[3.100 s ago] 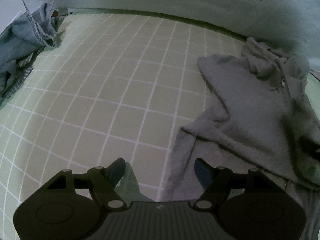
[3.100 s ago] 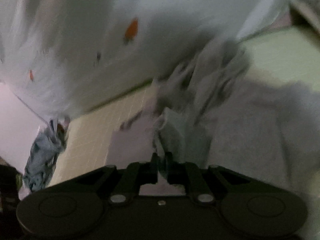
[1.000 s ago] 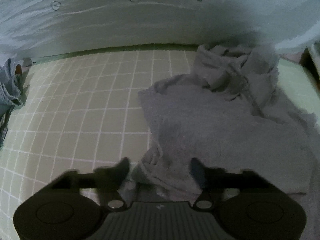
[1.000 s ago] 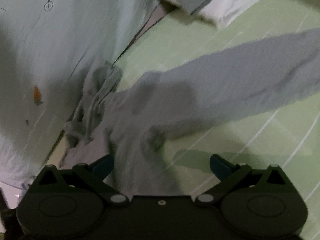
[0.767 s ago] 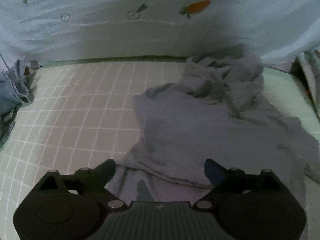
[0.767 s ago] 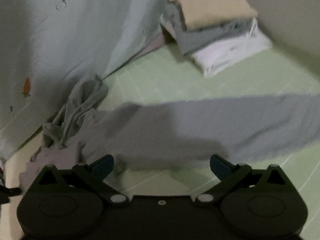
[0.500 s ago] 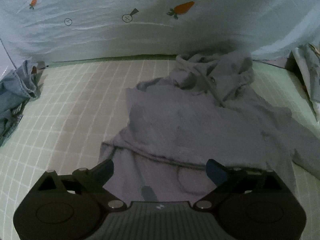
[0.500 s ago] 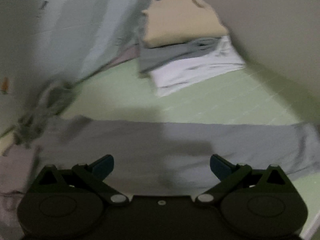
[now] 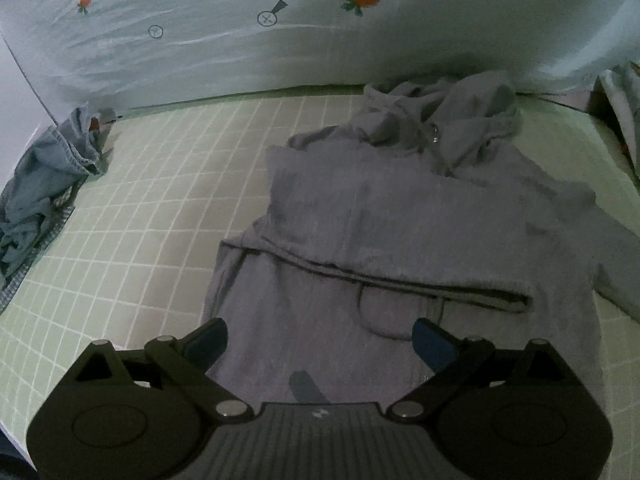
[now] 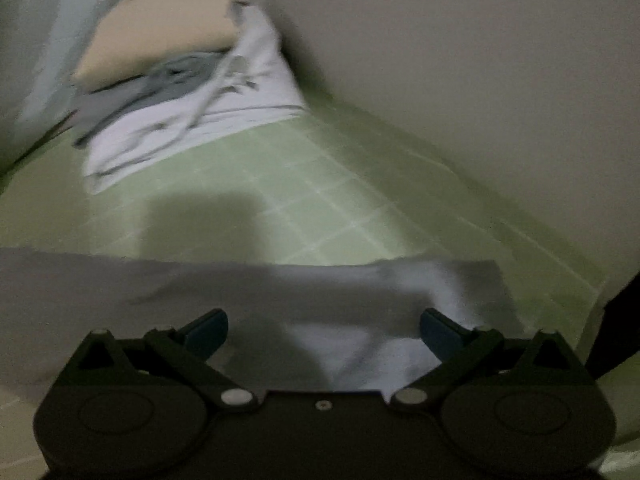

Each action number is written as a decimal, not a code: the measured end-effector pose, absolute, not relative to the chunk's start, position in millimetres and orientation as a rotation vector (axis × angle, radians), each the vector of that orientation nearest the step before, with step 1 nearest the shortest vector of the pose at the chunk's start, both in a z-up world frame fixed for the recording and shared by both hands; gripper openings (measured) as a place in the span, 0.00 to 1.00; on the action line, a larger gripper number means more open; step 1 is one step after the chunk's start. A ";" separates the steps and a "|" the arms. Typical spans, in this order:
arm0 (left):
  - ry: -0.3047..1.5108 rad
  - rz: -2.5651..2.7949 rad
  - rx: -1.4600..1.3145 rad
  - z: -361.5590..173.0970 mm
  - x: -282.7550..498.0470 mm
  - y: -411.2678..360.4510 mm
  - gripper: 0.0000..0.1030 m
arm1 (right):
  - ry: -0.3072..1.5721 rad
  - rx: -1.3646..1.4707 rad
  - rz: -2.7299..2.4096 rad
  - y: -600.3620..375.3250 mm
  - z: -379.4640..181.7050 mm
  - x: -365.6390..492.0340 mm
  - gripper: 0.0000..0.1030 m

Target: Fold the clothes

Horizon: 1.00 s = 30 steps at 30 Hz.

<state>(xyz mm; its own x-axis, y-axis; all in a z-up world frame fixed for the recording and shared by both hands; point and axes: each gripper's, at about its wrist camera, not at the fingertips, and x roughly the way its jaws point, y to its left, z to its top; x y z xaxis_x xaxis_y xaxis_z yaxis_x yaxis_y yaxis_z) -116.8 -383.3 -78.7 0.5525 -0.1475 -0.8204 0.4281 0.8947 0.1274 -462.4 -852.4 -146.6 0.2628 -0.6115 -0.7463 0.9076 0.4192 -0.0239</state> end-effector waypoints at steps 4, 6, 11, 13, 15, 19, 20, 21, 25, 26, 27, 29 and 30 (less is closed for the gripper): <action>0.947 -0.342 0.333 -79.7 -119.3 -382.4 0.95 | 0.746 0.486 -1.105 -865.2 -151.1 -471.9 1.00; 0.954 -0.339 0.336 -80.5 -120.0 -381.8 0.95 | 0.742 0.492 -1.112 -867.6 -151.0 -471.8 1.00; 0.975 -0.333 0.330 -83.9 -116.4 -379.8 0.95 | 0.736 0.506 -1.130 -865.0 -150.0 -470.5 0.96; 0.978 -0.329 0.325 -84.5 -114.9 -378.0 0.95 | 0.743 0.498 -1.107 -861.1 -145.1 -468.3 0.80; 0.986 -0.330 0.312 -84.6 -113.3 -373.8 0.95 | 0.749 0.476 -1.079 -855.4 -140.2 -464.8 0.50; 0.987 -0.332 0.290 -82.2 -108.1 -361.9 0.95 | 0.778 0.450 -1.061 -841.6 -134.1 -455.8 0.12; 0.983 -0.330 0.286 -81.1 -106.3 -357.8 0.95 | 0.784 0.442 -1.057 -837.3 -132.5 -452.9 0.09; 0.980 -0.327 0.283 -80.4 -104.0 -353.5 0.95 | 0.776 0.441 -1.048 -832.2 -129.5 -450.7 0.09; 0.979 -0.323 0.280 -79.5 -93.1 -336.7 0.95 | 0.691 0.457 -1.007 -801.6 -109.6 -439.5 0.08; 0.981 -0.323 0.280 -79.4 -90.1 -332.4 0.95 | 0.679 0.446 -0.992 -791.2 -104.3 -433.6 0.07; 0.983 -0.323 0.280 -79.2 -87.1 -328.1 0.95 | 0.667 0.435 -0.976 -780.8 -99.0 -427.6 0.06; 0.984 -0.330 0.278 -78.7 -81.4 -319.6 0.95 | 0.640 0.438 -0.942 -761.5 -90.2 -414.1 0.06; 0.984 -0.334 0.278 -78.7 -78.5 -315.6 0.95 | 0.625 0.448 -0.923 -751.8 -86.7 -406.8 0.06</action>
